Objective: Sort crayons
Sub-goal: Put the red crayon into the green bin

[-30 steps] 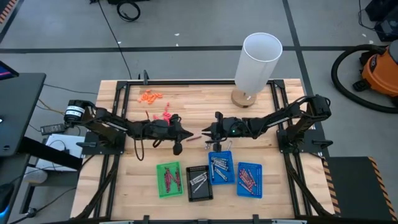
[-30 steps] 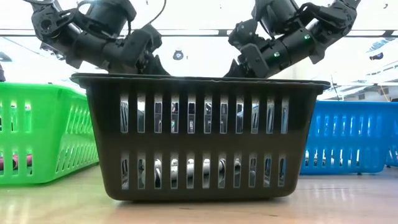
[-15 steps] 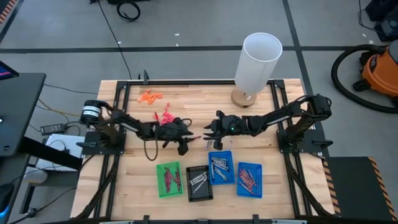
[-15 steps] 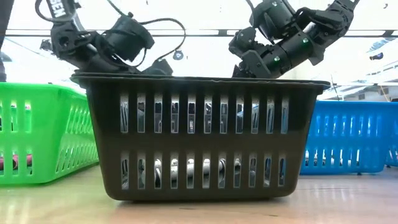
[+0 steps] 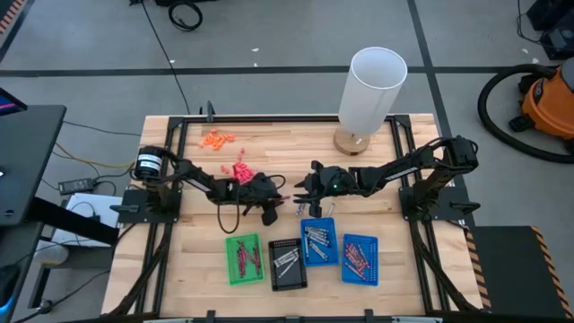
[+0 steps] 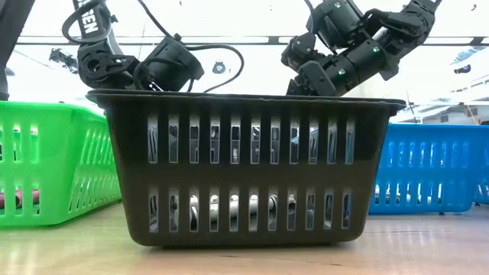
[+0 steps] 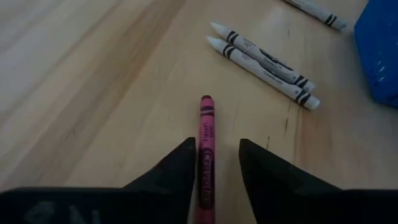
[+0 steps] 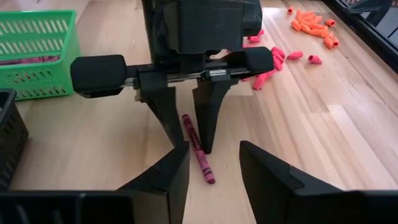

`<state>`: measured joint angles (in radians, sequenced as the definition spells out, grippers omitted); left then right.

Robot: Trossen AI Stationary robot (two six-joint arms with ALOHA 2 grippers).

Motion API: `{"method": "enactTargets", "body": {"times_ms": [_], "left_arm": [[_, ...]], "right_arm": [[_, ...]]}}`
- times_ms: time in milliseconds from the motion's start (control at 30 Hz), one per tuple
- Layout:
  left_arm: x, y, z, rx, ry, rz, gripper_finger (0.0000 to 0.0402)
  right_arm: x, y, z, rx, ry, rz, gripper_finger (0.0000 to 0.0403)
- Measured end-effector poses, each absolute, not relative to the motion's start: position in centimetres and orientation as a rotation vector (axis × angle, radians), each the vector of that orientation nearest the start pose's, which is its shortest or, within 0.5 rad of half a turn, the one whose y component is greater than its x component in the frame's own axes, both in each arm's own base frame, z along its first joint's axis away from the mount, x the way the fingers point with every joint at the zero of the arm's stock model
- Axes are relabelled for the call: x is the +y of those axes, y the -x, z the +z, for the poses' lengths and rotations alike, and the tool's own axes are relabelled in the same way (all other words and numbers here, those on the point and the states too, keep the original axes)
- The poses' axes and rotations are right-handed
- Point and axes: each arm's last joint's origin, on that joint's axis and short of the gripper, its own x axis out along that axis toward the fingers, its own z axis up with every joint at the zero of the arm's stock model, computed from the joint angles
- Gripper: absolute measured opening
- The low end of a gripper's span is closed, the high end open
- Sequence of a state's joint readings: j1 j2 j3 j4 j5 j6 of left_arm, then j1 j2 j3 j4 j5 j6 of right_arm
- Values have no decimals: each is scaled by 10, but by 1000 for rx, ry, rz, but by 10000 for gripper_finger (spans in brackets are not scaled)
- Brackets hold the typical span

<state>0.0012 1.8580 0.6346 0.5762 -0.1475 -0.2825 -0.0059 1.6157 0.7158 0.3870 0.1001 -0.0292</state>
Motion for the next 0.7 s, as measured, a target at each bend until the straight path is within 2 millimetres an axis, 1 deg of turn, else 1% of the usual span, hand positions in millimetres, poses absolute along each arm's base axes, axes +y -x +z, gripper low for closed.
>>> {"method": "enactTargets", "body": {"times_ms": [100,267,300,467,633,700], "left_arm": [[4,-310,87,638,229,232,102],[3,-309,85,669,264,219,24],[3,-309,85,672,278,203,17],[-2,-308,88,680,316,161,17],[-12,-299,103,717,274,128,17],[-15,-294,109,741,240,140,17]], "right_arm": [[-5,-315,165,514,53,-97,149],[-4,-315,165,516,63,-93,149],[-4,-315,165,517,69,-92,149],[-2,-315,165,520,82,-82,149],[-2,-315,165,524,84,-88,149],[-2,-315,165,523,84,-88,149]]}}
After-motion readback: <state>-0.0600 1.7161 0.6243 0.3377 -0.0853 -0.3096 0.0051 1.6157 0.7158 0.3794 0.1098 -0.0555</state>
